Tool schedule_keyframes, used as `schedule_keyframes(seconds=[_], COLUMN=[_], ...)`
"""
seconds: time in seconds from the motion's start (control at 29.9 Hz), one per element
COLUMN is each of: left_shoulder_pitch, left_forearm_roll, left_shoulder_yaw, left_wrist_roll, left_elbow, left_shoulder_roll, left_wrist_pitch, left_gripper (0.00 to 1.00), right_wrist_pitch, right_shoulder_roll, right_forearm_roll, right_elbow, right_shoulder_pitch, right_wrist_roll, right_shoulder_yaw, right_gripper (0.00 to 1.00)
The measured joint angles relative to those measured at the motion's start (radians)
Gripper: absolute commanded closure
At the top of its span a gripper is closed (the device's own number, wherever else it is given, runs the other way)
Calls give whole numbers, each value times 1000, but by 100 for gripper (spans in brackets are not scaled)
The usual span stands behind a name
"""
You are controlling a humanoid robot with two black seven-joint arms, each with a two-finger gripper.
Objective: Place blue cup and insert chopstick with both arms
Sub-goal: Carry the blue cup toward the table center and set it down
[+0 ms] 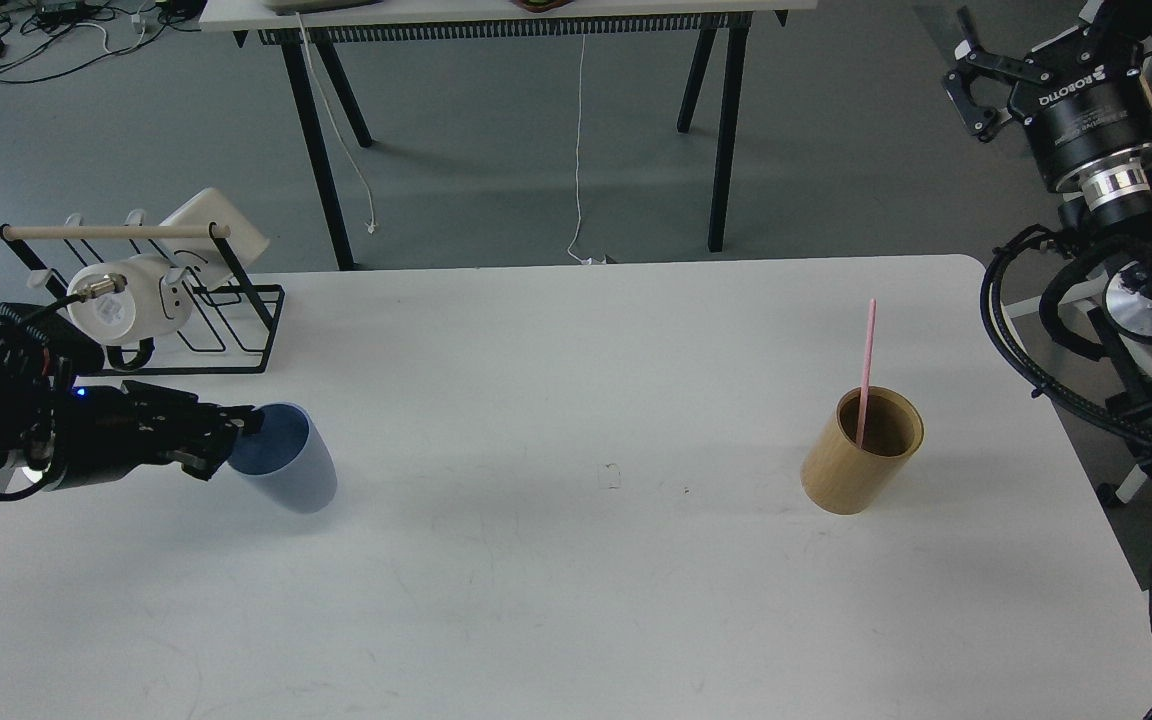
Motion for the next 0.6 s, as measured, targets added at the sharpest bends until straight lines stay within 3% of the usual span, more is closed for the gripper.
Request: schedule_keyframes(seconds=[0.17,0.37,0.6], left_shoulder_pitch=[-167,-234,-202], left_forearm_roll=[132,274,285], left_shoulder_yaw=[2,2,17], left_wrist_roll=[28,43,71], left_elbow=[-26,-43,-25], left_shoulder_roll=[-173,-439,-695], left_wrist_pitch=[-157,-178,-179], left_gripper=[96,96,96], right_wrist_pitch=[0,0,0], right_shoulder_roll=[-47,-83,-109], right_forearm_roll=[0,0,0], right_elbow=[2,5,9], right_shoulder_pitch=[32,41,42], right_wrist_roll=[-1,-3,-3], right_shoulder_yaw=[-2,-3,-1], right_gripper=[1,1,1])
